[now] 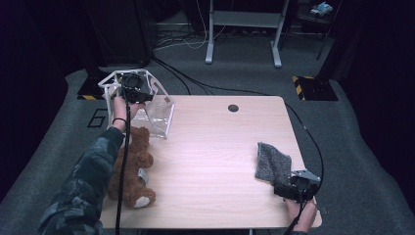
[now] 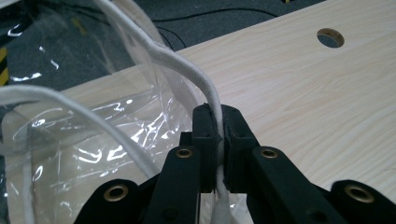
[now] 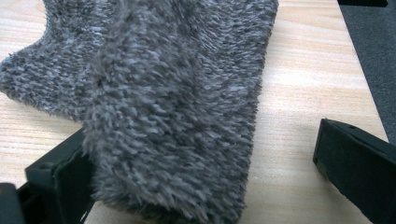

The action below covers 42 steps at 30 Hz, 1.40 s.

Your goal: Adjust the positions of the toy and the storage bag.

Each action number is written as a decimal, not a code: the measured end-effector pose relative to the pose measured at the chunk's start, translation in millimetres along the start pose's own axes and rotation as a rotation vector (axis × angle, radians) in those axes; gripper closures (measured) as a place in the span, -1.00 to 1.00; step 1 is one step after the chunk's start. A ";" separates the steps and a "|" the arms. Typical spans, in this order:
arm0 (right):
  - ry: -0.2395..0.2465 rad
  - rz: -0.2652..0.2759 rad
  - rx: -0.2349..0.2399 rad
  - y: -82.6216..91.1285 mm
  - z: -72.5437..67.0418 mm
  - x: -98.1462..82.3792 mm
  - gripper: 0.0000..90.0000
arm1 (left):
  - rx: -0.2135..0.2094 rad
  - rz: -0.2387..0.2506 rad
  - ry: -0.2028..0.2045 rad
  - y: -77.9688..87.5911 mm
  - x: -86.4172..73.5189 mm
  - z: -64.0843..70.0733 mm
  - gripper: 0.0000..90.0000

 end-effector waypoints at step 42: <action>-0.001 0.000 0.000 0.0 0.0 0.0 -1.00 | -0.130 0.021 -0.173 -23.8 44.0 78.9 0.87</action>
Point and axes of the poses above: each handheld gripper's, and its own axes: y roughly backward along the jaws, x roughly out of its top, z roughly to its right, the point moved 7 cm from there along -y, roughly forward along the jaws, and after that the axes turned 12 degrees about -y, right-handed, at the moved point
